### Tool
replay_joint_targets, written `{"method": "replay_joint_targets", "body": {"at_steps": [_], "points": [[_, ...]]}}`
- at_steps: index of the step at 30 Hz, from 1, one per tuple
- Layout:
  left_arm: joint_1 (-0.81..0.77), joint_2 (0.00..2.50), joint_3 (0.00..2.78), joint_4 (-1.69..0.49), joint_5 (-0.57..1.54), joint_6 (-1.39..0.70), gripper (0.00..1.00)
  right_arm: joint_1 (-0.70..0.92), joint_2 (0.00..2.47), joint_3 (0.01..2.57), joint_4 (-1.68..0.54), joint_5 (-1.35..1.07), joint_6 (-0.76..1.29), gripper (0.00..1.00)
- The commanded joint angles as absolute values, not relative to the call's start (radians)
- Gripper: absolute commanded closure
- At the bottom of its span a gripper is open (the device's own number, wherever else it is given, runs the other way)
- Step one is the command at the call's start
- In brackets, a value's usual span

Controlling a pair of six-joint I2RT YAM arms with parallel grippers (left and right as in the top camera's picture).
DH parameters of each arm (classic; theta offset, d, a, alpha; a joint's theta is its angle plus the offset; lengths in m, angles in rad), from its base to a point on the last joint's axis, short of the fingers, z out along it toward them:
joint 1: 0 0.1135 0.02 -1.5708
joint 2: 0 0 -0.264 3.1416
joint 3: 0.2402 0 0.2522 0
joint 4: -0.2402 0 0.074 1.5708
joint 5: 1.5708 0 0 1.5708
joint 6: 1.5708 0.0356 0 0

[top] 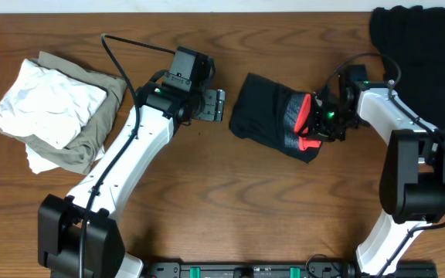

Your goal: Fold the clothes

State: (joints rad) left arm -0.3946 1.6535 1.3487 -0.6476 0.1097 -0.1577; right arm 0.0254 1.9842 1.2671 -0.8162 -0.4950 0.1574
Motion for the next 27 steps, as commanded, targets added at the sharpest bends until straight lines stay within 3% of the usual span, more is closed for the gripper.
{"method": "replay_joint_targets", "body": {"at_steps": [1,9,20,27], "points": [[-0.394,1.659,1.347,-0.651,0.12,-0.162,0.2,0.04,1.982,1.247,-0.788,-0.55,0.159,0.75],[-0.394,1.659,1.347,-0.651,0.12,-0.162,0.2,0.025,1.982,1.247,-0.616,-0.707,0.161,0.72],[-0.394,1.659,1.347,-0.65,0.12,-0.162,0.2,0.025,1.982,1.247,-0.531,-0.493,0.187,0.67],[-0.394,1.659,1.347,-0.651,0.12,-0.162,0.2,0.028,1.982,1.247,-0.492,-0.489,0.186,0.64]]}}
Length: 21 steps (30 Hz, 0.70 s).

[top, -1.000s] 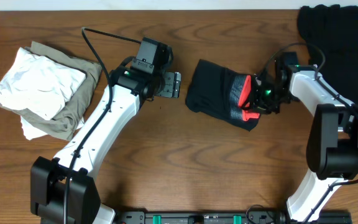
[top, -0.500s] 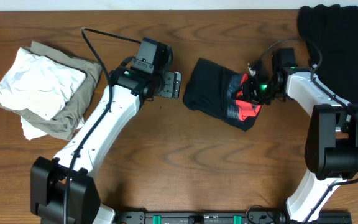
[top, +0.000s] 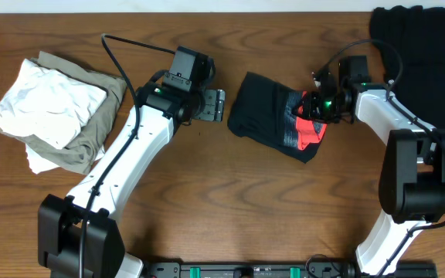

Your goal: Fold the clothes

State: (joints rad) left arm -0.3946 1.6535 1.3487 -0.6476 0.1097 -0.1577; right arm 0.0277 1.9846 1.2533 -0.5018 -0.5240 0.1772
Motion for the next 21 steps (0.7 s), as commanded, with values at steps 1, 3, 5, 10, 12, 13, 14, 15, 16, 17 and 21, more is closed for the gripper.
{"method": "replay_joint_targets", "body": {"at_steps": [1,3,5,10,12,13,14,15,16,17,21], "points": [[-0.394,1.659,1.347,-0.651,0.12,-0.162,0.2,0.028,1.982,1.247,-0.49,-0.489,0.187,0.64],[-0.394,1.659,1.347,-0.651,0.12,-0.162,0.2,0.03,1.982,1.247,-0.491,-0.49,0.187,0.64],[-0.394,1.659,1.347,-0.651,0.12,-0.162,0.2,0.041,1.982,1.247,-0.49,-0.489,0.187,0.64],[-0.394,1.659,1.347,-0.651,0.12,-0.162,0.2,0.071,1.982,1.247,-0.487,-0.489,0.187,0.64],[-0.394,1.659,1.347,-0.651,0.12,-0.163,0.2,0.078,1.982,1.247,-0.486,-0.482,0.187,0.63],[-0.394,1.659,1.347,-0.652,0.12,-0.163,0.2,0.082,1.982,1.247,-0.486,-0.478,0.187,0.63],[-0.394,1.659,1.347,-0.653,0.12,-0.162,0.2,0.086,1.983,1.247,-0.485,-0.474,0.187,0.64],[-0.394,1.659,1.347,-0.654,0.12,-0.162,0.2,0.088,1.983,1.247,-0.485,-0.469,0.187,0.64],[-0.394,1.659,1.347,-0.654,0.12,-0.163,0.21,0.09,1.983,1.247,-0.485,-0.463,0.187,0.66],[-0.394,1.659,1.347,-0.655,0.12,-0.162,0.2,0.09,1.983,1.247,-0.485,-0.458,0.187,0.71],[-0.394,1.659,1.347,-0.656,0.12,-0.163,0.2,0.089,1.983,1.247,-0.479,-0.447,0.187,0.89]]}}
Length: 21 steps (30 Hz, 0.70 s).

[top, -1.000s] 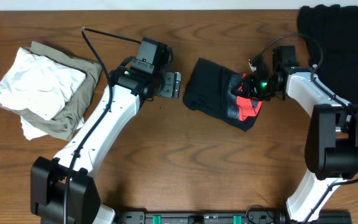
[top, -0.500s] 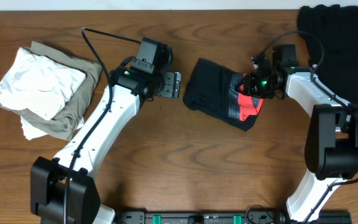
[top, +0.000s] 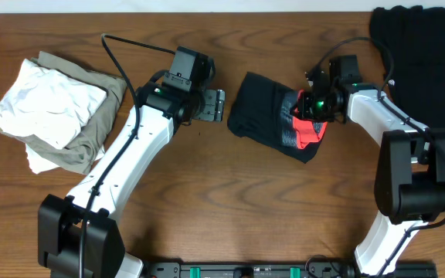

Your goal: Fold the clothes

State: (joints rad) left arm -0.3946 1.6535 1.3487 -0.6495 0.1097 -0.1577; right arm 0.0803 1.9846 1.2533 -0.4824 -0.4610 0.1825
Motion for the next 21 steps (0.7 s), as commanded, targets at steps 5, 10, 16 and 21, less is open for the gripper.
{"method": "replay_joint_targets", "body": {"at_steps": [5,10,16,21], "points": [[-0.394,1.659,1.347,-0.656,0.12,-0.162,0.2,0.084,1.983,1.247,-0.466,-0.449,0.186,0.99],[-0.394,1.659,1.347,-0.658,0.12,-0.162,0.2,0.087,1.983,1.247,-0.456,-0.477,0.17,0.97],[-0.394,1.659,1.347,-0.659,0.12,-0.162,0.2,0.092,1.983,1.247,-0.452,-0.429,0.168,0.9],[-0.394,1.659,1.347,-0.66,0.12,-0.162,0.2,0.089,1.983,1.247,-0.426,-0.389,0.168,0.78]]}}
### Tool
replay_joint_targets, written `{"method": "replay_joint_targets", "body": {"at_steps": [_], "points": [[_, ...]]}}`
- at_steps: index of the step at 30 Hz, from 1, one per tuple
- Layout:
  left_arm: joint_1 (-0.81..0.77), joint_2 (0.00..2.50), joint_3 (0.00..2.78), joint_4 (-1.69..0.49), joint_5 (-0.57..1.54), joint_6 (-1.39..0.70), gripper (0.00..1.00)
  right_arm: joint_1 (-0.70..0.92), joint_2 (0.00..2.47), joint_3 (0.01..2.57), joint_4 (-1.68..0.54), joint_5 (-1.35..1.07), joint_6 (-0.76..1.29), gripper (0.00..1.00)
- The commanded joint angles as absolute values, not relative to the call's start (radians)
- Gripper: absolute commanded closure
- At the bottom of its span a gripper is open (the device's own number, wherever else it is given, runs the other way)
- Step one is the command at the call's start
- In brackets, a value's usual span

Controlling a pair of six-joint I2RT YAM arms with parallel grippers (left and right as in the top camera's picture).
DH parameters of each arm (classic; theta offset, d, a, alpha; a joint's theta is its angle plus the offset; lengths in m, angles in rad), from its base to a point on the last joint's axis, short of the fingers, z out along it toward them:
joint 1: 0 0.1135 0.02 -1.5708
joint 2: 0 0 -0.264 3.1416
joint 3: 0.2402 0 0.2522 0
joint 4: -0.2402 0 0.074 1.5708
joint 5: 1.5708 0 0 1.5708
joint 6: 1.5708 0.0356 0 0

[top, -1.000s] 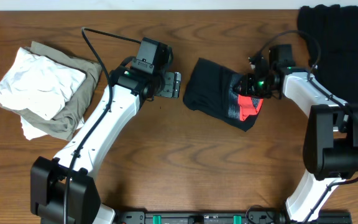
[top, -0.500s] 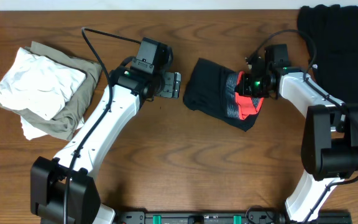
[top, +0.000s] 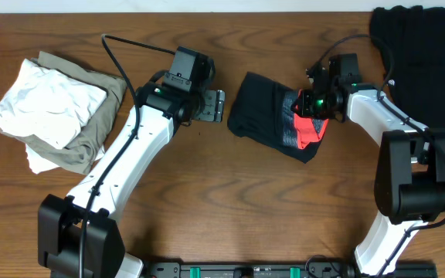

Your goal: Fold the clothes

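Observation:
A black garment (top: 257, 116) lies crumpled at the table's middle, with a red and grey patch (top: 309, 133) showing at its right end. My right gripper (top: 304, 105) is low over the upper edge of that patch; the wrist hides its fingers. My left gripper (top: 216, 105) rests just left of the garment, apart from it, its fingers spread and holding nothing.
A heap of white and khaki clothes (top: 52, 112) sits at the far left. Black clothes (top: 419, 54) are spread at the back right corner, under the right arm's reach. The arm bases stand at the front edge.
The right wrist has shifted very slightly at the top of the red patch. The garment and the left arm look unchanged.
My right gripper was first at the lower right end of the black garment, with little red showing. Then it was higher and further left, and a larger red patch lay exposed. It has stayed at the patch's upper edge. The left arm never moved.

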State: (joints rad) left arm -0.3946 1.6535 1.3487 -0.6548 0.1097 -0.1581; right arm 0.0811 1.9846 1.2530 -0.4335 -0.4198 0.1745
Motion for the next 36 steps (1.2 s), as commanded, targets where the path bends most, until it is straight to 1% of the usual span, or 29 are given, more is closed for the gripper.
{"method": "replay_joint_targets", "body": {"at_steps": [1,12,15,16,18,19,21,30,36], "points": [[-0.394,1.659,1.347,-0.659,0.12,-0.162,0.2,0.089,1.983,1.247,-0.417,-0.389,0.168,0.78],[-0.394,1.659,1.347,-0.66,0.12,-0.162,0.2,0.107,2.014,1.247,-0.392,-0.398,0.178,0.76],[-0.394,1.659,1.347,-0.66,0.12,-0.162,0.2,0.108,2.054,1.247,-0.385,-0.451,0.179,0.76],[-0.394,1.659,1.347,-0.66,0.12,-0.162,0.2,0.108,2.064,1.247,-0.382,-0.469,0.179,0.8],[-0.394,1.659,1.347,-0.661,0.12,-0.162,0.2,0.105,2.065,1.247,-0.385,-0.476,0.179,0.96],[-0.394,1.659,1.347,-0.662,0.12,-0.162,0.2,0.104,2.06,1.248,-0.385,-0.476,0.179,0.99],[-0.394,1.659,1.347,-0.664,0.12,-0.162,0.2,0.091,2.039,1.253,-0.397,-0.477,0.179,0.99],[-0.394,1.659,1.347,-0.666,0.12,-0.162,0.2,-0.006,1.787,1.325,-0.63,-0.495,0.176,0.99],[-0.394,1.659,1.347,-0.666,0.121,-0.163,0.2,-0.039,1.758,1.325,-0.807,-0.382,0.225,0.99]]}}
